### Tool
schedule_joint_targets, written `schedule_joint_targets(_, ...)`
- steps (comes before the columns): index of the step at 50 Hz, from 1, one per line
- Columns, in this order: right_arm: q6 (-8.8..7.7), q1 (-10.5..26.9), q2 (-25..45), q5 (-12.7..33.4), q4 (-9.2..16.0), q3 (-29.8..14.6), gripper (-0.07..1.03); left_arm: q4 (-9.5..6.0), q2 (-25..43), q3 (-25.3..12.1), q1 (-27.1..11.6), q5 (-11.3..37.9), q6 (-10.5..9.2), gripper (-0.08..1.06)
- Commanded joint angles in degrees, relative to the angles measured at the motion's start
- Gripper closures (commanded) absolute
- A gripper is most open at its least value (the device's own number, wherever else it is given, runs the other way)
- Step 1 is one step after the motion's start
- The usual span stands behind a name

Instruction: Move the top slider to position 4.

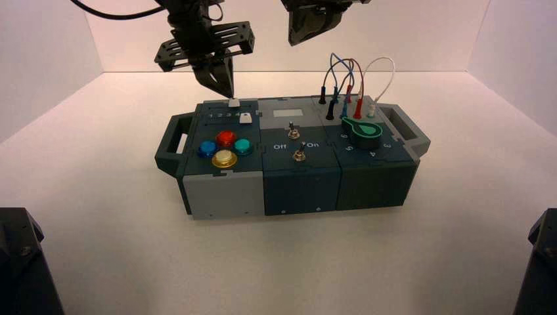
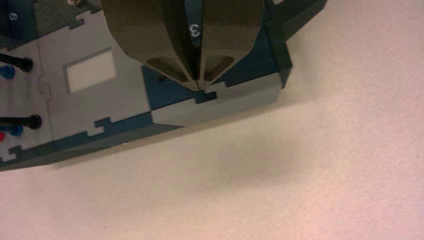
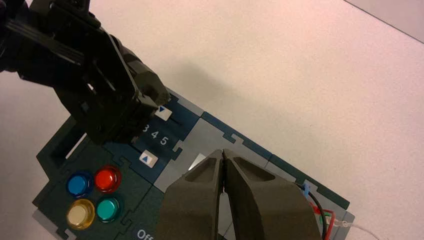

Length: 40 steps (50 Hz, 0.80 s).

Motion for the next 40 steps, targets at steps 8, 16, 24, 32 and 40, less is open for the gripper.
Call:
schedule_joint_targets(8, 0.09, 0.3, -1.3, -0.6, 0.2, -1.1, 0.98, -0.26, -0.5, -1.3, -0.4, -0.3, -0.26, 1.01)
schedule_joint_targets(16, 0.09, 0.4, -1.4, -0.6, 0.2, -1.1, 0.99, -0.09, -1.5, -1.3, -0.4, -0.4, -0.26, 1.01)
schedule_joint_targets(24, 0.09, 0.4, -1.3, -0.6, 0.2, -1.1, 0.99, 0.0, -2.3, -1.5, -0.3, -0.1, -0.26, 1.01)
schedule_joint_targets(32, 0.09, 0.4, -1.4, -0.6, 0.2, -1.1, 0.98, 0.18, -2.3, -0.7, -0.2, 0.2, -0.18, 1.01)
schedule_joint_targets(40, 0.09, 0.3, -1.3, -0.6, 0.2, -1.1, 0.99, 0.35, -2.3, -0.1, 0.4, 0.1, -0.18, 1.01)
